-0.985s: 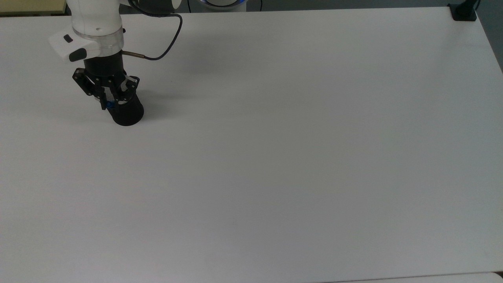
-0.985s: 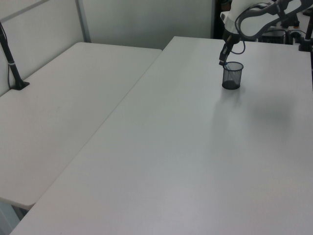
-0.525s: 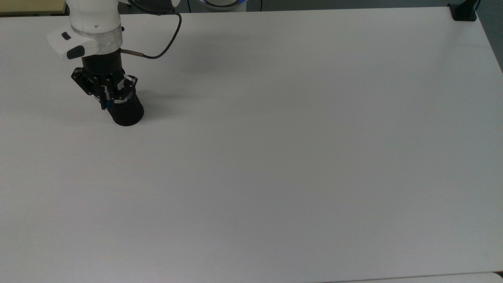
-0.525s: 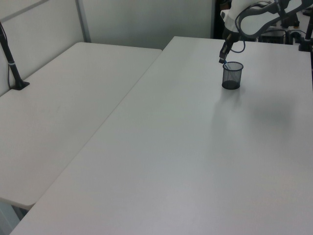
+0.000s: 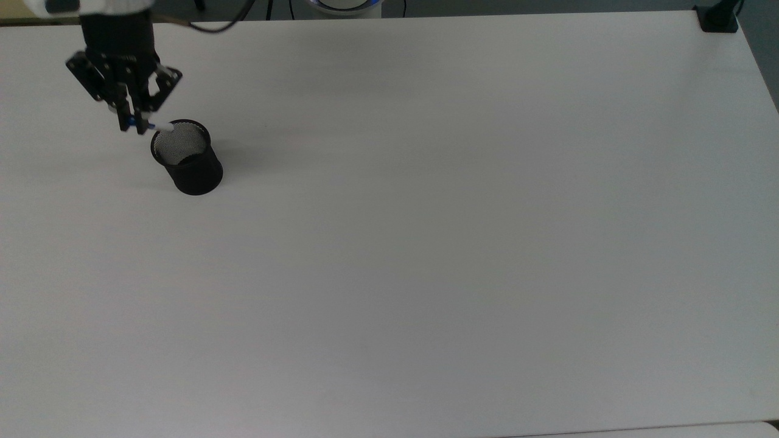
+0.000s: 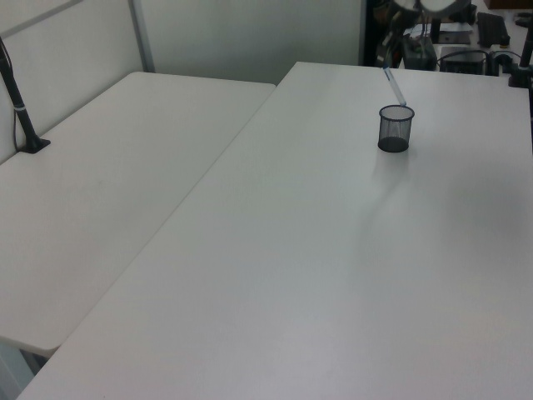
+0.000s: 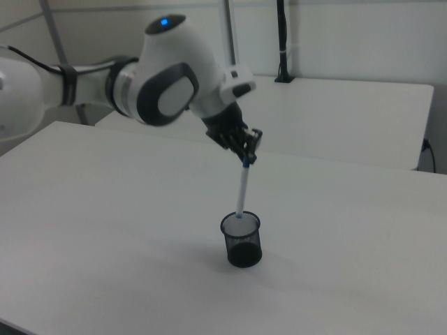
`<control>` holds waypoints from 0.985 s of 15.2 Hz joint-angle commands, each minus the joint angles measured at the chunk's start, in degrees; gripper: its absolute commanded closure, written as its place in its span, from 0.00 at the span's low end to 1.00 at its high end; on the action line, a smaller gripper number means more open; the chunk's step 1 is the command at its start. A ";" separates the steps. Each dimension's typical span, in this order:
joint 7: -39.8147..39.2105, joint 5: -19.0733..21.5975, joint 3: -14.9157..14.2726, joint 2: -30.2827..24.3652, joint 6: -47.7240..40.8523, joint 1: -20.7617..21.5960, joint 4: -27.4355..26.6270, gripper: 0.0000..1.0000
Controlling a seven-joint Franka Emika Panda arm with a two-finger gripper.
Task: Remove the marker
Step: 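Lift the marker straight up out of the mesh cup, then carry the marker away from the cup and lower it to the table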
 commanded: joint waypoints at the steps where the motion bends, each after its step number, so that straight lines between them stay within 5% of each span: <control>1: 0.54 3.65 0.60 -5.82 -9.08 0.60 3.50 0.97; 7: 1.94 5.59 6.92 -5.75 -23.33 3.15 6.41 0.97; 15: 8.09 4.89 7.90 5.93 -21.07 10.80 5.35 0.96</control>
